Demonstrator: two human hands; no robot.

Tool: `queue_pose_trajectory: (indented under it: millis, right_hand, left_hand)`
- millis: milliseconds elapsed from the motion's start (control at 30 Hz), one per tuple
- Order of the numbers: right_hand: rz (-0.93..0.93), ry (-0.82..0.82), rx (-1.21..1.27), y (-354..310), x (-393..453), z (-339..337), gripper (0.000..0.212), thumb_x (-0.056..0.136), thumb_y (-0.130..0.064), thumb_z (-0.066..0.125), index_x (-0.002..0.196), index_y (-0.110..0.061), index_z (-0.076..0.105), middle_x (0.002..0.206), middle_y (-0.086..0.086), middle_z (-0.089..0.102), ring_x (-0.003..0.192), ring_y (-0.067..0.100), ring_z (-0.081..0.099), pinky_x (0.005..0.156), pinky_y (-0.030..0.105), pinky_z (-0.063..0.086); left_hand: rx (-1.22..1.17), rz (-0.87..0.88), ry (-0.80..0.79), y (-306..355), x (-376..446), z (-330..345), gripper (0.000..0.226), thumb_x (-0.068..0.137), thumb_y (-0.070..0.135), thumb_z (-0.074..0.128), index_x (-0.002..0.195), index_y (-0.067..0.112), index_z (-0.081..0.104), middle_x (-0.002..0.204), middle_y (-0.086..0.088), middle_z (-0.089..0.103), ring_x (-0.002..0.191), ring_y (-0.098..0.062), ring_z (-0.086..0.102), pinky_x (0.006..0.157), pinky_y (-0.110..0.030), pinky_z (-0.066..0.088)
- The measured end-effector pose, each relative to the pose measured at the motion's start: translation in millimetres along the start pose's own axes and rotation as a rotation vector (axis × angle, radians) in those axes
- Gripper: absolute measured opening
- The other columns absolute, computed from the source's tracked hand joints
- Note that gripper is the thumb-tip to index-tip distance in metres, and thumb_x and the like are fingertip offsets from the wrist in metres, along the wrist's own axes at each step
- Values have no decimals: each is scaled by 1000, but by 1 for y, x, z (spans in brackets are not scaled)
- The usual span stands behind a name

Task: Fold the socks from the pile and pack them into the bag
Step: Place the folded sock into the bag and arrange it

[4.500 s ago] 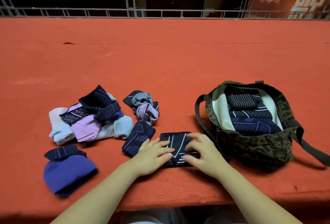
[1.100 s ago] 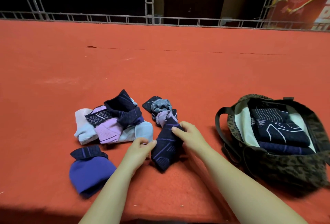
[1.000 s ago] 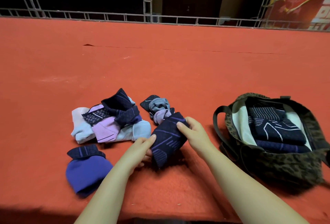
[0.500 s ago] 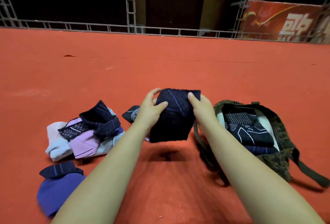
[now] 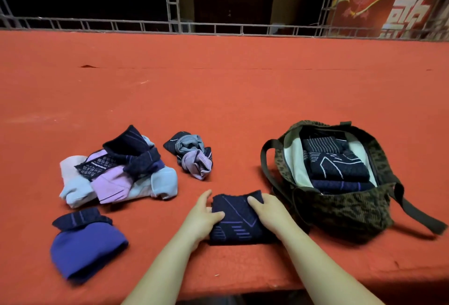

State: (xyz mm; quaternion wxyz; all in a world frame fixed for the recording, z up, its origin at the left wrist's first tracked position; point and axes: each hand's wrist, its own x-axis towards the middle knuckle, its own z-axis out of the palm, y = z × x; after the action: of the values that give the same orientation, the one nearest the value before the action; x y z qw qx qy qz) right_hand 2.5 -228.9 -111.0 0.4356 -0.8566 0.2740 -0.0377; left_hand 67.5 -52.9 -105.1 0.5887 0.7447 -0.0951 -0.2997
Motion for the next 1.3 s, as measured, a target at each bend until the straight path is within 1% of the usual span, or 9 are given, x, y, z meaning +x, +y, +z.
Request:
queue_pose_trajectory:
  millis: [233,333,467,633,800,933,1100,1200,1300]
  right_hand:
    - [23,122,-359,-4,0,7,34,90,-53,45,88,-19,47,101,7,64,96,29,60,74,35,46]
    - [5,179,-363,-6,-9,4,41,88,-56,47,104,-19,40,106,5,62,99,29,61,73,36,45]
    - [-53,195,-196,8,-37,-8,45,83,-55,57,114,-25,42,106,-6,56,96,16,59,76,32,44]
    - [-409,107,-225,47,-70,-6,48,70,-48,73,112,-30,60,119,-17,46,113,4,48,99,24,37]
    - [-450,-57,-342,43,-60,-11,44,73,-45,75,115,-42,63,144,-14,31,134,6,27,109,27,22]
    - [-527,-52,-353,38,-54,-10,28,77,-44,69,104,-36,70,142,-7,42,134,10,32,111,28,24]
    - [-569,-25,-320,34,-56,-10,47,68,-57,56,106,-32,66,127,-19,46,125,1,36,107,31,28]
    - [-608,33,-237,35,-58,-9,26,74,-46,59,97,-33,62,112,-24,54,116,1,46,104,37,35]
    - [-535,33,-125,29,-65,-11,10,84,-32,62,88,-35,54,100,-18,62,104,-10,50,115,23,17]
  left_hand:
    - [218,49,98,-5,4,-6,72,86,7,60,147,25,25,76,2,54,57,-13,55,47,-28,47]
    - [422,146,158,-8,3,-5,62,85,17,63,140,29,38,91,6,58,79,-12,59,72,-28,49]
    - [606,392,204,-19,-6,-11,43,82,39,65,124,31,59,121,13,48,113,-6,46,97,-18,34]
    - [823,482,-31,-33,-20,-24,72,55,76,46,120,47,58,137,28,22,135,1,8,116,-33,12]
    - [875,485,-58,-30,-10,-25,72,52,76,42,114,46,63,147,20,30,142,-7,9,116,-34,3]
    - [853,559,2,-29,-7,-18,58,64,69,39,99,35,72,135,20,46,130,2,17,116,-37,-2]
    - [697,591,59,-26,-13,-14,45,77,58,35,94,30,65,92,27,57,95,11,47,95,-25,31]
    - [586,581,40,-27,-19,-14,7,87,35,51,88,36,58,83,29,60,85,12,54,78,-13,38]
    - [506,573,87,-29,-25,-11,16,81,47,48,86,37,58,79,26,63,80,10,57,73,-11,40]
